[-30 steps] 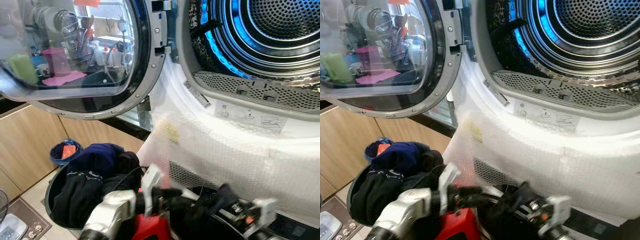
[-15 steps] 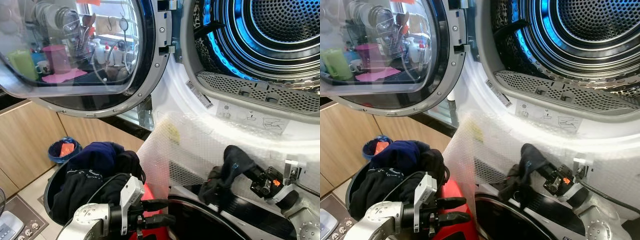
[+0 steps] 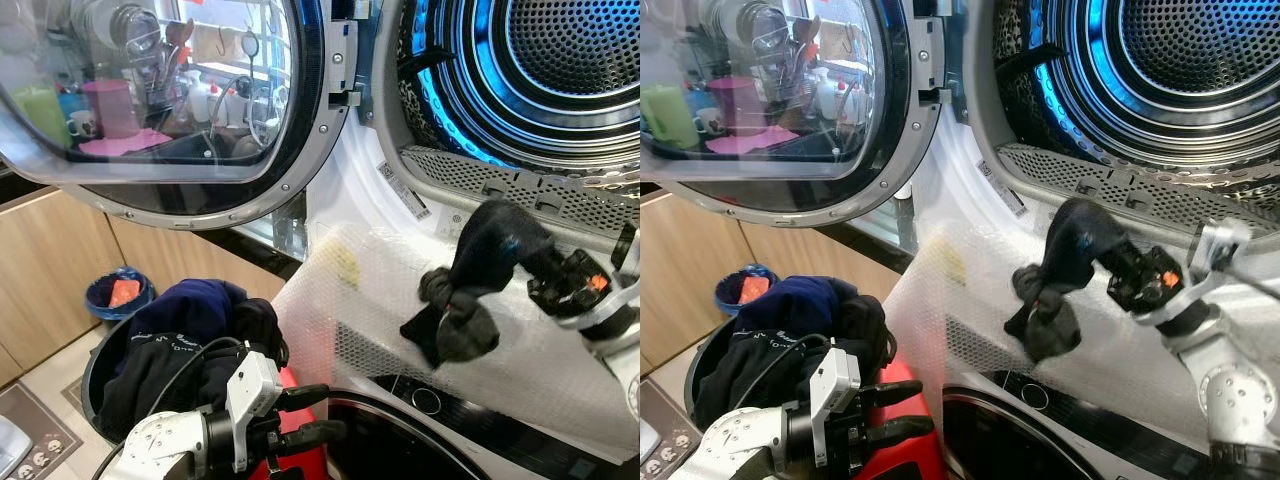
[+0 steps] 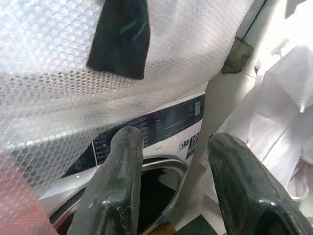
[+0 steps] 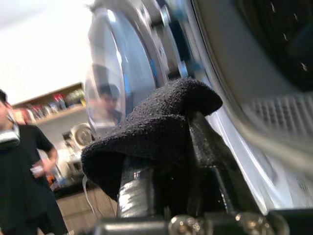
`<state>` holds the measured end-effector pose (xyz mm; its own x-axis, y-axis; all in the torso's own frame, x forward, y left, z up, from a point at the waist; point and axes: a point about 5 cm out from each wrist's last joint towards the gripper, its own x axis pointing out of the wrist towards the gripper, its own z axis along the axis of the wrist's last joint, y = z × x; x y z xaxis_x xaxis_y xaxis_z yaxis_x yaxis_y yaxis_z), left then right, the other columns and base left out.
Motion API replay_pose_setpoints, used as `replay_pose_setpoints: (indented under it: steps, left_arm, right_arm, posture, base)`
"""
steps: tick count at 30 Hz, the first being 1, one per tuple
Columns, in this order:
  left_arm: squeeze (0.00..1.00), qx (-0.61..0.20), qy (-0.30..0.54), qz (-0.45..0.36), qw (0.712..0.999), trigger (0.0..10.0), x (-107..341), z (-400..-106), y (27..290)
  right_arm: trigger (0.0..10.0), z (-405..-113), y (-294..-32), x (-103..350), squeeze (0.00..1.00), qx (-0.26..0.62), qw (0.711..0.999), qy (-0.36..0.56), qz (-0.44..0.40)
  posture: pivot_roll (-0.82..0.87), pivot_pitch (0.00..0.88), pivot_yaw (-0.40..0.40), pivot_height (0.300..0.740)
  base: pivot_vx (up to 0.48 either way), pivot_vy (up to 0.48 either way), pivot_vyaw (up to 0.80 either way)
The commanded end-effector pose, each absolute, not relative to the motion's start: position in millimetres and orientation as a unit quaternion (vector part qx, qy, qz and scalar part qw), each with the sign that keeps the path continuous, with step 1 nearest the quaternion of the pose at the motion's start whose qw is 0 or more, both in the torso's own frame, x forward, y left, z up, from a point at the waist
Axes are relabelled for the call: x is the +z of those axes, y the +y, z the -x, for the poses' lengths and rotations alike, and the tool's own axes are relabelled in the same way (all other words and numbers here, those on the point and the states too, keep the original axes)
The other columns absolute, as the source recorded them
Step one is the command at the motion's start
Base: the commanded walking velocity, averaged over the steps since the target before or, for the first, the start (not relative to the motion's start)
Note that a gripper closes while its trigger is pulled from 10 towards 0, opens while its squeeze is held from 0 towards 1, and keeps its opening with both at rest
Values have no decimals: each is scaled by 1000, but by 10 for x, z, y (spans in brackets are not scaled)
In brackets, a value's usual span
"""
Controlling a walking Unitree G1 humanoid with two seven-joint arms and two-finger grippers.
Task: Clothes washing
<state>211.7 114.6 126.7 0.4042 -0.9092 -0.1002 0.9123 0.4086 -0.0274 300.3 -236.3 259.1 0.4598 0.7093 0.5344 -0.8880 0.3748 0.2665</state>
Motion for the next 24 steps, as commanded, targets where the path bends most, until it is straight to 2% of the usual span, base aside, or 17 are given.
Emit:
replay_pose_setpoints:
  steps: [1,9,10,12,17,19,24]
  left_arm:
    - [0,-542,49,-20,839,10000,1293,-2074,1108]
    - [0,-535,50,-17,843,10000,1295,-2046,1090]
    - [0,-523,48,-13,851,10000,1321,-1901,1023]
    - [0,-515,50,-5,856,10000,1352,-1769,967]
    - [0,-513,56,6,857,10000,1369,-1658,921]
    - [0,-508,56,8,859,10000,1386,-1609,897]
    - [0,-500,63,24,863,10000,1444,-1468,827]
  right_arm:
    - [10000,-3001,-2421,2831,0,497,804,-198,-260]
    - [10000,-3038,-2417,2919,0,494,801,-202,-272]
    - [10000,-3308,-2305,3298,0,449,824,-221,-264]
    - [10000,-3496,-2212,3620,0,413,841,-218,-273]
    - [10000,-3588,-2136,3845,0,398,854,-212,-260]
    - [10000,-3626,-2101,3943,0,388,860,-210,-256]
    - [10000,-3794,-1972,4173,0,326,895,-193,-237]
  posture:
    - [106,0,-117,740]
    - [108,0,-120,740]
    - [124,0,-158,740]
    - [128,0,-168,740]
    - [126,10,-180,740]
    - [122,45,-187,740]
    - [114,91,-198,740]
  base:
    - [0,0,0]
    - [0,0,0]
    - [0,0,0]
    - [0,0,0]
    - [0,0,0]
    - [0,0,0]
    - [0,0,0]
